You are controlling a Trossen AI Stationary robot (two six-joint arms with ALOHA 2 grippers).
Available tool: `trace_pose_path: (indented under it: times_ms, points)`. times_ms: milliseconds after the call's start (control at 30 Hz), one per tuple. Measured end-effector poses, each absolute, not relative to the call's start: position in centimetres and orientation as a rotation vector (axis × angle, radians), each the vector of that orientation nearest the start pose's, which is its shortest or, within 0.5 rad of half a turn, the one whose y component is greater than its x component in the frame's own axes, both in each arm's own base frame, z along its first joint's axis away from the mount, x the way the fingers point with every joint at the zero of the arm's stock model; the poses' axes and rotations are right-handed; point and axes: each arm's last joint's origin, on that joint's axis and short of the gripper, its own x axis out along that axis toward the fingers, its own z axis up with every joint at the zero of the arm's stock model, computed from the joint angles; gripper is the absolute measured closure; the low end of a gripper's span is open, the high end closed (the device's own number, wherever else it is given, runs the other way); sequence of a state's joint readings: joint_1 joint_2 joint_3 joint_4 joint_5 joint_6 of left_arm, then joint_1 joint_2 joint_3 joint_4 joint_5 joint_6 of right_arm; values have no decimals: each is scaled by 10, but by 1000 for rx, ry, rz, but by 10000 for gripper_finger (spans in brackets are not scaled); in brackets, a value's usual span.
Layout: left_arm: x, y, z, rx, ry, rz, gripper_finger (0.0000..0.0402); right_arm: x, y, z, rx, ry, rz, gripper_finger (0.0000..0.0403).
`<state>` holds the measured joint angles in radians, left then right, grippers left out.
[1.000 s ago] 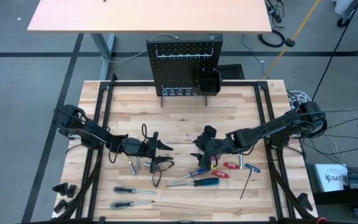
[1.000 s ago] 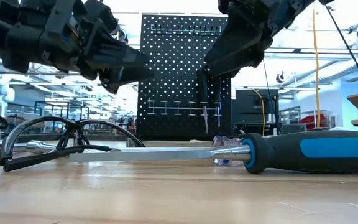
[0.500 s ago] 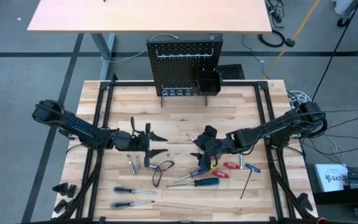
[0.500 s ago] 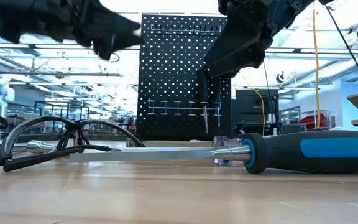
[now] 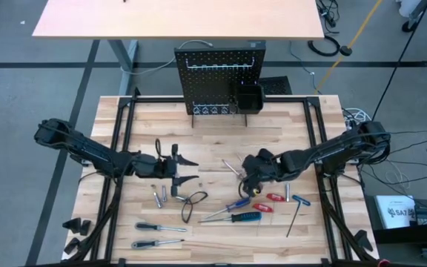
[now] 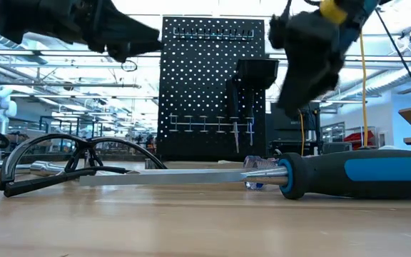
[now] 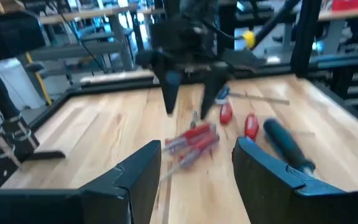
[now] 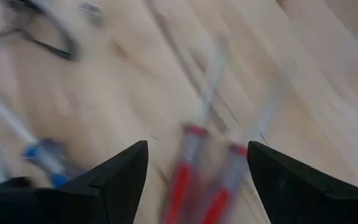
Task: Hang tools onto peg board
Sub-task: Hang the top red screwdriver on the peg board
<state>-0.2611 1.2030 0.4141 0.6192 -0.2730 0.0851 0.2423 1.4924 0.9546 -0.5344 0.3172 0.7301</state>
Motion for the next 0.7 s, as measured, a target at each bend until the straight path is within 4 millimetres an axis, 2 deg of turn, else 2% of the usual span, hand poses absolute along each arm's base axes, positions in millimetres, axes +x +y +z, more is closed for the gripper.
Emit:
trace_pose_path:
  times_ms: [233, 700]
  points:
    - [228, -53, 201, 133, 174, 13, 201, 267, 49, 200, 486, 1051, -621, 138]
    - [229, -53, 201, 129, 173, 15, 201, 280, 51, 170, 485, 1117, -681, 138]
